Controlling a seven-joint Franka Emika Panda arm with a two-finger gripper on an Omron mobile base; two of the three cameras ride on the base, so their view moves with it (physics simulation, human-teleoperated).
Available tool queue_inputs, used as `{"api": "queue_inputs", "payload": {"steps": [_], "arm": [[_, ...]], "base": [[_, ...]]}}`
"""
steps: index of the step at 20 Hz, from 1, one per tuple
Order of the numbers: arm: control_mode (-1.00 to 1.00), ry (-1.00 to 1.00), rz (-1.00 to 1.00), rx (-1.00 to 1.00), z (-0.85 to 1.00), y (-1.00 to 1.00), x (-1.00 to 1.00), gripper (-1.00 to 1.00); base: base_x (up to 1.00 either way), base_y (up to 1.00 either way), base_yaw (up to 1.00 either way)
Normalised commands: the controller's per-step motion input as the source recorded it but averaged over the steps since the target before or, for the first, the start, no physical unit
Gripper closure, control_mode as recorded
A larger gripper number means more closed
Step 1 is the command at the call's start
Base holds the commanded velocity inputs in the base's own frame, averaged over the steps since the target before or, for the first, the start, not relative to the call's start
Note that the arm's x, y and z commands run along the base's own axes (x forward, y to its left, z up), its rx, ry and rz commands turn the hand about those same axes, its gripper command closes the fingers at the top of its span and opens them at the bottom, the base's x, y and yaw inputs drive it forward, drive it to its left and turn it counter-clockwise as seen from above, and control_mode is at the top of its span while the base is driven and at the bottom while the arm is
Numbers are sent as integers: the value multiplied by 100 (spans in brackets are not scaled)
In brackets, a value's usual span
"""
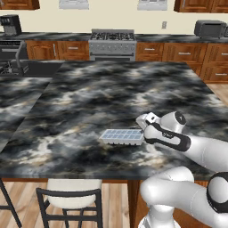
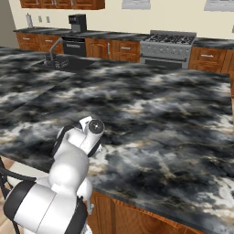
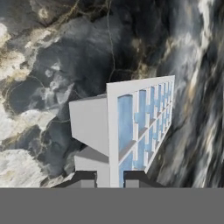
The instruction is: Open the freezer door, pick up the ice cube tray from the freezer, and place it on the dining counter.
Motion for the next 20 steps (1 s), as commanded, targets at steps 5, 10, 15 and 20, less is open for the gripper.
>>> {"api": "queue_inputs", "payload": {"steps": [5, 10, 15, 20], "arm": [[-100, 0, 0, 0, 0, 0, 0, 100], [-100, 0, 0, 0, 0, 0, 0, -100], [-100, 0, 0, 0, 0, 0, 0, -100], [-100, 0, 0, 0, 0, 0, 1, -100]], "base": [[0, 0, 0], [0, 0, 0], [0, 0, 0], [0, 0, 0]]}}
